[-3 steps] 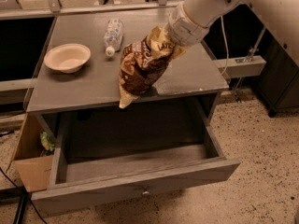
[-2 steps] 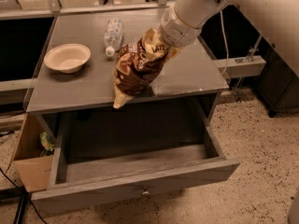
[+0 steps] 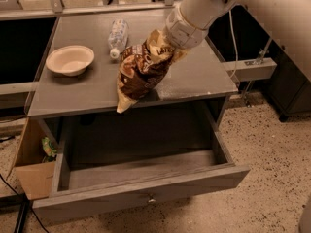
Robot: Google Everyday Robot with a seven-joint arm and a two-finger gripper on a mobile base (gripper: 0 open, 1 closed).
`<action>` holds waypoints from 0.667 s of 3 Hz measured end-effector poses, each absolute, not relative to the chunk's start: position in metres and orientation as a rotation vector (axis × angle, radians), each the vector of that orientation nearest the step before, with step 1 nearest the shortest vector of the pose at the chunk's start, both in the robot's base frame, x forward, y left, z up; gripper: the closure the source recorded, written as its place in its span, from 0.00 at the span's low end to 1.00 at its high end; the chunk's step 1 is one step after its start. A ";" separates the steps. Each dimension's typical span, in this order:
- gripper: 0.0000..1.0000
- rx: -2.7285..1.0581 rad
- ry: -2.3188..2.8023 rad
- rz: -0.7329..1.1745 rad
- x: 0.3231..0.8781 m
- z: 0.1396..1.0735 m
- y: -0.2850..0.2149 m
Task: Pick brown chip bag from top drawer and place on counter
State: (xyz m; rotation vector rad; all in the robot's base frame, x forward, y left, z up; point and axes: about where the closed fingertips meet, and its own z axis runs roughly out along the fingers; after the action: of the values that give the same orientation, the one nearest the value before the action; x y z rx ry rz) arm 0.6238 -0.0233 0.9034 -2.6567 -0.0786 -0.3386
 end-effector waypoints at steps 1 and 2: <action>0.20 -2.657 -0.079 -0.339 0.624 0.903 -0.023; 0.00 -2.657 -0.079 -0.338 0.624 0.903 -0.023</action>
Offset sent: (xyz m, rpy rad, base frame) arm 0.0000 0.0000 0.0000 0.0000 0.0000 0.0000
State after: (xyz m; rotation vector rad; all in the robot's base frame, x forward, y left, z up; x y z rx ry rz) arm 0.6238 -0.0232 0.9033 -2.6567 -0.0786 -0.3385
